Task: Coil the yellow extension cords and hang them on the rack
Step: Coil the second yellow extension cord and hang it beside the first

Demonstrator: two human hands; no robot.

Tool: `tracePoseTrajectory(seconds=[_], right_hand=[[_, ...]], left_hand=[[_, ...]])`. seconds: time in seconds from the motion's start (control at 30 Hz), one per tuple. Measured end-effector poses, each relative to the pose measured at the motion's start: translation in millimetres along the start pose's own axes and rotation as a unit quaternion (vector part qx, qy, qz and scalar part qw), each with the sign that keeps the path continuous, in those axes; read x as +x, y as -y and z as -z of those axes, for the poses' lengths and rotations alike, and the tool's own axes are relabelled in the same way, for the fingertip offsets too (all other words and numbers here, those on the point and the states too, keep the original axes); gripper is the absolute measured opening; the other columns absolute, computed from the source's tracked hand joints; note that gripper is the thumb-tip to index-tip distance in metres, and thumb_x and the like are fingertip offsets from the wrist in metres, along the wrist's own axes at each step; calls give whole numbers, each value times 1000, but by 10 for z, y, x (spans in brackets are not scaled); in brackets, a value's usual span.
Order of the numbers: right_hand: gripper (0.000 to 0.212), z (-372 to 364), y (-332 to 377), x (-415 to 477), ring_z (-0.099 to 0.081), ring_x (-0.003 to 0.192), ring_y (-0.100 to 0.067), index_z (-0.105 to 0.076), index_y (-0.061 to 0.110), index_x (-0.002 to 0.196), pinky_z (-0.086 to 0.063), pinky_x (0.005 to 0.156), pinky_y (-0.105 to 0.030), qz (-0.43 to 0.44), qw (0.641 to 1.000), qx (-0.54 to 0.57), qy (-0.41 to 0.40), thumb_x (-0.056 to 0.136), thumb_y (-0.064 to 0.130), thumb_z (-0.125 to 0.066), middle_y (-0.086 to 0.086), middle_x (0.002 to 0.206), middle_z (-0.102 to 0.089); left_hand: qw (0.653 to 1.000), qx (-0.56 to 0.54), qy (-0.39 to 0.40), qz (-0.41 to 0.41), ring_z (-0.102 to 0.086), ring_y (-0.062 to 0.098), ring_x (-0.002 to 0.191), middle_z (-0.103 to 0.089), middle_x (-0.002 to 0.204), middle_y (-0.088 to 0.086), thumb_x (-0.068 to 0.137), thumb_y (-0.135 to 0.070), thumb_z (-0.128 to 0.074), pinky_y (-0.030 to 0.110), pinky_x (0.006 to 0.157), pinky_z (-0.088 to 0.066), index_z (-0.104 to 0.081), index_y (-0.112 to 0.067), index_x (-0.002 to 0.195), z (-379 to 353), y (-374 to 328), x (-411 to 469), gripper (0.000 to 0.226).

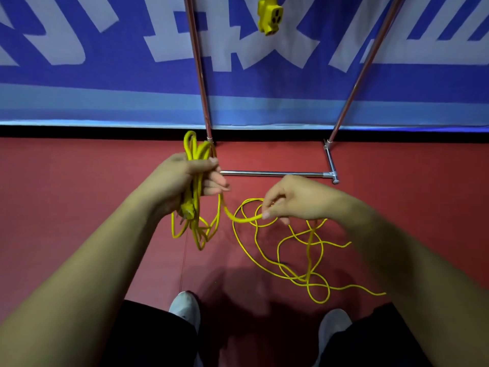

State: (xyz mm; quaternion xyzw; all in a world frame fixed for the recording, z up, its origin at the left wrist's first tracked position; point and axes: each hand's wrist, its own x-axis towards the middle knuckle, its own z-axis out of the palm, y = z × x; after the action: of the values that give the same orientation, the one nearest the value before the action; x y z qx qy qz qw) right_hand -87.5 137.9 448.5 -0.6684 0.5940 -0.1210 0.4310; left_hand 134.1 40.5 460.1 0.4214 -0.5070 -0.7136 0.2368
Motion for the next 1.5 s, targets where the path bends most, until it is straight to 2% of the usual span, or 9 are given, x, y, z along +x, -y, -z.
tracePoseTrajectory(seconds=[0.1, 0.23, 0.4, 0.53, 0.63, 0.87, 1.03, 1.23, 1.5], right_hand=[[12, 15, 224, -42, -39, 46, -9, -72, 6, 87, -29, 44, -22, 68, 987, 138, -49, 86, 17, -70, 5, 49, -56], [5, 61, 104, 41, -44, 54, -15, -68, 8, 85, -34, 53, -28, 90, 953, 260, -125, 85, 13, -70, 3, 53, -56], [39, 213, -670, -39, -50, 68, -18, -69, 17, 84, -39, 68, -37, -21, 998, 55, -14, 76, 55, -70, -12, 70, -61], [16, 203, -930, -89, -61, 75, -17, -65, 8, 92, -45, 77, -34, -66, 975, 193, -88, 87, 23, -68, -20, 83, -70], [8, 255, -742, -47, -55, 58, -17, -63, 12, 93, -45, 60, -27, -25, 947, 272, -168, 90, 5, -61, -12, 69, -60], [6, 201, 39, -121, -49, 60, -7, -75, 19, 86, -40, 57, -22, 72, 983, 114, -124, 83, 15, -73, -9, 65, -63], [9, 73, 133, 5, -48, 57, -9, -70, 7, 83, -38, 55, -25, 95, 971, 136, -171, 84, 16, -72, -7, 63, -57], [13, 296, -644, -77, -44, 58, -5, -65, 12, 80, -35, 58, -26, -27, 997, -8, -70, 87, 22, -70, 3, 64, -56], [10, 375, -525, -94, -51, 61, -16, -73, 12, 93, -44, 57, -27, 6, 973, 166, -163, 85, 8, -70, -14, 65, -60]], left_hand=[[993, -9, 100, 56, -72, 34, 80, -71, 91, 29, 91, -15, -55, 38, 76, -59, -61, 7, 103, -147, 87, -63, 26], [985, 34, 164, 48, -50, 19, 37, -55, 52, 10, 87, -20, -54, 22, 42, -44, -62, 6, 91, -267, 48, -121, 28], [988, -64, 130, 52, -26, 5, 31, -32, 44, -5, 87, -19, -49, 23, 43, -15, -55, -2, 78, -149, -33, -50, 20], [992, -37, 113, 48, -43, 15, 34, -47, 46, 5, 85, -18, -51, 20, 40, -33, -61, 0, 75, -112, -56, -61, 23], [991, 10, 113, 77, -70, 36, 60, -69, 70, 27, 81, -16, -54, 32, 53, -58, -63, 7, 83, -132, -50, -103, 25], [982, -10, 151, 115, -67, 48, 91, -65, 98, 39, 86, -14, -53, 50, 80, -56, -61, 10, 102, -172, 53, -116, 30], [987, -7, 142, 74, -52, 23, 37, -47, 50, 7, 85, -17, -51, 23, 43, -45, -64, 2, 80, -247, 39, -126, 24], [987, -96, 112, 66, -32, 10, 31, -32, 44, -4, 86, -19, -46, 19, 39, -27, -55, -3, 75, -154, -78, -78, 22], [980, 5, 159, 122, -67, 48, 92, -65, 100, 39, 80, -16, -56, 47, 76, -59, -68, 12, 95, -81, -52, -120, 33]])
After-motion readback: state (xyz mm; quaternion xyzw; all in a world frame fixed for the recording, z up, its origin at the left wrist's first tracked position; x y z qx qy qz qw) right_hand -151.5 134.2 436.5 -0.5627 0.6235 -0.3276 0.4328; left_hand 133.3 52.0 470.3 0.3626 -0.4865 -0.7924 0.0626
